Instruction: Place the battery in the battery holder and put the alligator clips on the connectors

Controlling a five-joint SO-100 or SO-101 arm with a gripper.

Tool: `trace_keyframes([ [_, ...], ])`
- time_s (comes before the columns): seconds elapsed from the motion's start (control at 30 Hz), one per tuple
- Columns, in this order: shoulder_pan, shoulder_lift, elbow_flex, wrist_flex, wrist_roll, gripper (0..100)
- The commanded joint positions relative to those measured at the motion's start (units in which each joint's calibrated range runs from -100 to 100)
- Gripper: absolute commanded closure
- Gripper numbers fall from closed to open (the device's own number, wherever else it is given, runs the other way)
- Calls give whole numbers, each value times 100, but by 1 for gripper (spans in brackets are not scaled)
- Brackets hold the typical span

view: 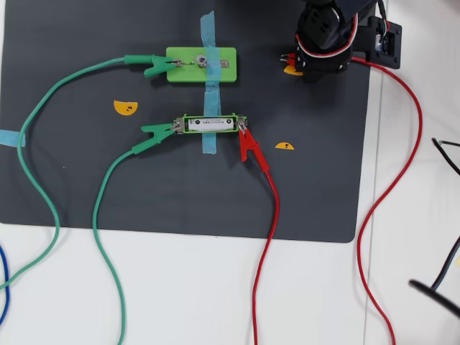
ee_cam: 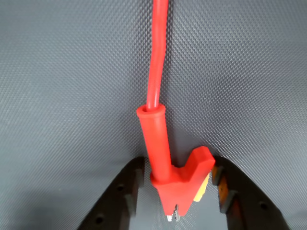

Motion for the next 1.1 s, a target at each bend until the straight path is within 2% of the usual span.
trace_keyframes([
  [0.0,57,17,-281,8,-21,85],
  [0.23,57,17,-281,8,-21,85],
  [0.4,57,25,-281,8,-21,81],
  [1.07,-166,34,-220,8,-21,81],
])
